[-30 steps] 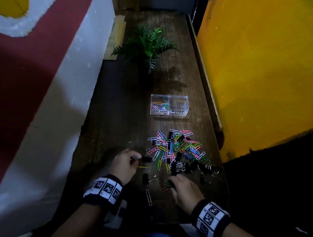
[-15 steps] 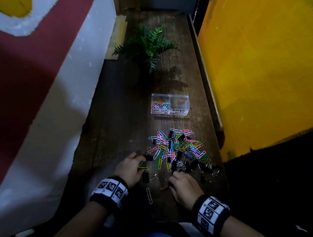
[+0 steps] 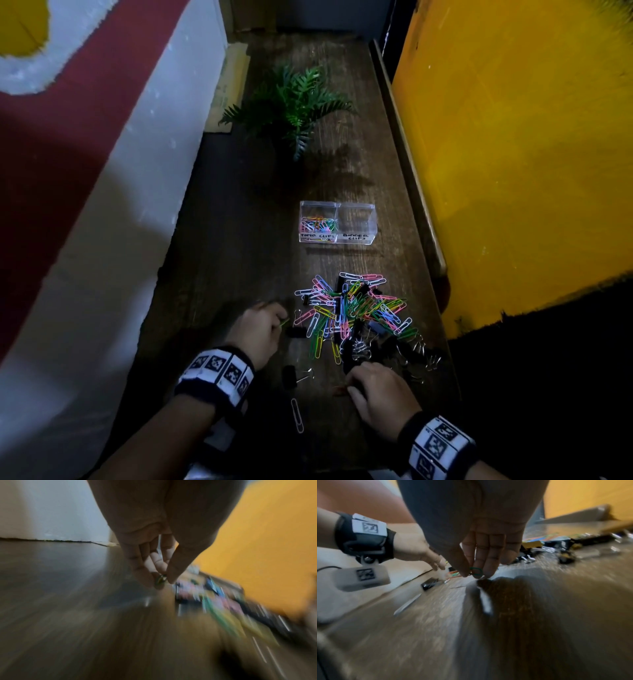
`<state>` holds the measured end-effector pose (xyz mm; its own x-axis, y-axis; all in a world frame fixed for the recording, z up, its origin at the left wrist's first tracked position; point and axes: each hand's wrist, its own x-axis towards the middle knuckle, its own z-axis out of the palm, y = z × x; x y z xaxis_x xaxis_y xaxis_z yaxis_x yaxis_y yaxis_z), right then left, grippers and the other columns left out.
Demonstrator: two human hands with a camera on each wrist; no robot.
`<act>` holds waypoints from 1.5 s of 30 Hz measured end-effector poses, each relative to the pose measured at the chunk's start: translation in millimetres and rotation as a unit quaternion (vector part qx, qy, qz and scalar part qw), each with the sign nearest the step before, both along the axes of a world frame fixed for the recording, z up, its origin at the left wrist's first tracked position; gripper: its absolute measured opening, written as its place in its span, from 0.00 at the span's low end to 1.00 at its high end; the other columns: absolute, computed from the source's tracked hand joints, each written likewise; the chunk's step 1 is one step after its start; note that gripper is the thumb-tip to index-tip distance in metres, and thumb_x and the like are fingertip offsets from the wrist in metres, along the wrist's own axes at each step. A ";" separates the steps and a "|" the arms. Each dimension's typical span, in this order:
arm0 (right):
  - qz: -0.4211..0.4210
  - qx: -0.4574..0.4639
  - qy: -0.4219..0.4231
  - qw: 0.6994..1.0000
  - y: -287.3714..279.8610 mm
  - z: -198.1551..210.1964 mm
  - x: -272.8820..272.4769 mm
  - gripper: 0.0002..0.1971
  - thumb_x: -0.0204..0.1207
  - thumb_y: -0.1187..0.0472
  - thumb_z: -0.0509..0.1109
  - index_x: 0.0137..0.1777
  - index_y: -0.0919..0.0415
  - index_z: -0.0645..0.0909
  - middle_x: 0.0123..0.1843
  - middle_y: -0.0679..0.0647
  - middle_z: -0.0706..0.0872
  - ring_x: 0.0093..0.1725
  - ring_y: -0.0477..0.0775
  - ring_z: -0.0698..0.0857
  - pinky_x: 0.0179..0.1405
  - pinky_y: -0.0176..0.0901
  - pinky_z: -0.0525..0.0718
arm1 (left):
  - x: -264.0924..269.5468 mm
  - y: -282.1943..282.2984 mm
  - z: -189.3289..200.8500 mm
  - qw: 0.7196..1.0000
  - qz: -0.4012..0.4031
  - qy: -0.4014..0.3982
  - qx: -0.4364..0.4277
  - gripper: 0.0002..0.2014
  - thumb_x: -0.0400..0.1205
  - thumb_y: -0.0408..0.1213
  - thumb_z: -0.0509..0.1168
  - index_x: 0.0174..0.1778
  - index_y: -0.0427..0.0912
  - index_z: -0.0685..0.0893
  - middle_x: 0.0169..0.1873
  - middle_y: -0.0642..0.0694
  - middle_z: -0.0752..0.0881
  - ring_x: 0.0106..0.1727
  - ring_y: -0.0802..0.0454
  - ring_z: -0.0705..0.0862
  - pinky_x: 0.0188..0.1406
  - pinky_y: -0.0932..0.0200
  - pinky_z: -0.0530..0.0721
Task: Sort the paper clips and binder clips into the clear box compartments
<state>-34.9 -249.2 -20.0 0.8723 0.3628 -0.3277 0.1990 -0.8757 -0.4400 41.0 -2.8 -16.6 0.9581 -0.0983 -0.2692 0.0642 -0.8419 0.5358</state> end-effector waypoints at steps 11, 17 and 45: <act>-0.188 0.219 0.026 0.957 -11.7 8.0 18.7 0.22 0.72 0.65 0.75 0.46 0.29 0.79 0.24 0.54 0.77 0.22 0.44 0.73 0.23 0.36 0.72 | 172.6 -52.5 60.1 0.991 0.068 -0.088 -0.075 0.10 0.75 0.29 0.67 0.37 0.50 0.89 0.38 0.48 0.90 0.42 0.51 0.88 0.50 0.58 0.86; -0.183 0.249 -0.022 0.951 -7.1 28.8 53.1 0.11 0.73 0.71 0.73 0.43 0.51 0.85 0.33 0.46 0.86 0.33 0.38 0.84 0.31 0.24 0.78 | 190.9 -60.6 55.5 0.997 0.072 -0.013 -0.024 0.10 0.78 0.32 0.66 0.51 0.44 0.91 0.50 0.42 0.89 0.50 0.45 0.87 0.56 0.53 0.85; -0.098 0.125 -0.015 0.987 28.6 42.1 145.8 0.10 0.78 0.63 0.68 0.55 0.55 0.87 0.51 0.48 0.87 0.48 0.44 0.82 0.53 0.38 0.80 | -88.7 -35.0 -0.4 0.979 -0.097 0.174 0.047 0.29 0.78 0.51 0.67 0.75 0.53 0.70 0.73 0.50 0.74 0.71 0.49 0.76 0.68 0.56 0.75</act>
<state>110.9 -220.5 22.1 0.9414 0.2531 -0.2231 0.0530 -0.7640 -0.6431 -47.7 -37.8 -16.9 0.7726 -0.2272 -0.5929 0.0639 -0.9013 0.4286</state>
